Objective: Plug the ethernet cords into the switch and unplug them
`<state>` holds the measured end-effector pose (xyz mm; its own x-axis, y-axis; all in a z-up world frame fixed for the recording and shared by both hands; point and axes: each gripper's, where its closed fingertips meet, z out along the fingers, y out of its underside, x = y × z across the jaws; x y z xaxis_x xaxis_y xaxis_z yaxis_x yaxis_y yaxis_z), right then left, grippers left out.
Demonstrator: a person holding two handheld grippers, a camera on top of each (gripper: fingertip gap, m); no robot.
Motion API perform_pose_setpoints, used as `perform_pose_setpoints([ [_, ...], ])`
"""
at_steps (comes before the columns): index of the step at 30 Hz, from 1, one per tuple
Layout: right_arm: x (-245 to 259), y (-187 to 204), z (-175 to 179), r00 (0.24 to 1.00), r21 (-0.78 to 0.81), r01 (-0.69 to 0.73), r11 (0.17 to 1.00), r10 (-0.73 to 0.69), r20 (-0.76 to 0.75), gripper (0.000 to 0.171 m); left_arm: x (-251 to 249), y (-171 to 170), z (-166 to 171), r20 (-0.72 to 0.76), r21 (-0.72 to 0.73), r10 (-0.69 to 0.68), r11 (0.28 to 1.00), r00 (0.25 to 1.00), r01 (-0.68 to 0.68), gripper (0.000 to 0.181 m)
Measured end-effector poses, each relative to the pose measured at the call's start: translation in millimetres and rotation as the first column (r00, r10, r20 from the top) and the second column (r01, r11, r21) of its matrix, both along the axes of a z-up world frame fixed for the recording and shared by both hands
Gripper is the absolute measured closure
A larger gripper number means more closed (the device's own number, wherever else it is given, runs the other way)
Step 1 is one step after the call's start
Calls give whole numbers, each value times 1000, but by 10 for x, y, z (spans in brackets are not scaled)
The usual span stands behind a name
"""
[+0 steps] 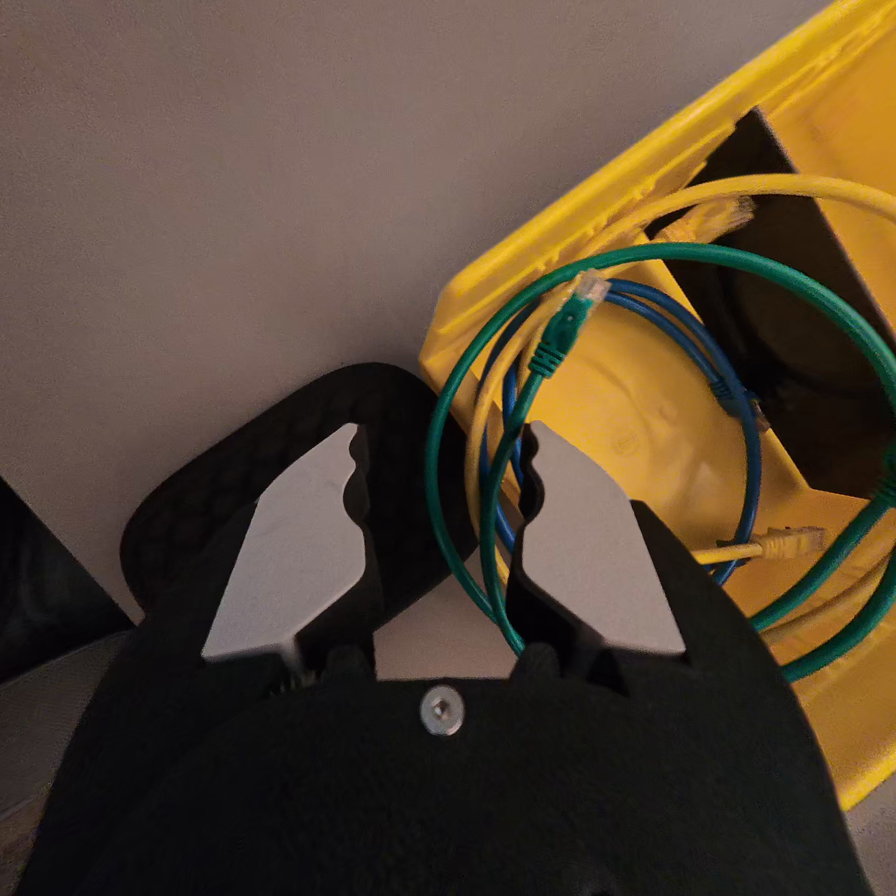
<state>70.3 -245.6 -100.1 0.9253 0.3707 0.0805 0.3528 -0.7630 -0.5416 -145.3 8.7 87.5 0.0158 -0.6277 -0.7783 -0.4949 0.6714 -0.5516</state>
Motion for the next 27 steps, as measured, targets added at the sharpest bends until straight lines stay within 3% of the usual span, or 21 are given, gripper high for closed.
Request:
perform_pose_setpoints([
  [2,45,14,-110,994,-39,15,999,-11,109,108,3,-8,1,0,2,-2,1000,1000,2,151],
  [5,194,56,-141,968,-42,44,998,-32,249,142,3,10,-5,-1,-2,1,1000,1000,-1,151],
  [13,243,193,15,992,-76,97,992,-90,89,156,-6,0,9,3,2,-1,1000,1000,1,151],
  [18,259,227,-87,994,-144,105,984,-99,48,153,-1,-15,-1,-3,5,-5,1000,1000,5,151],
  [21,297,190,5,994,-138,80,987,-69,83,130,16,-51,5,4,8,-21,1000,1000,21,152],
  [24,285,190,400,997,-15,53,998,-52,60,122,57,-157,24,26,-18,-77,997,997,78,151],
  [27,210,307,1031,998,216,50,975,-55,21,120,131,-344,19,56,-94,-180,978,982,185,152],
])
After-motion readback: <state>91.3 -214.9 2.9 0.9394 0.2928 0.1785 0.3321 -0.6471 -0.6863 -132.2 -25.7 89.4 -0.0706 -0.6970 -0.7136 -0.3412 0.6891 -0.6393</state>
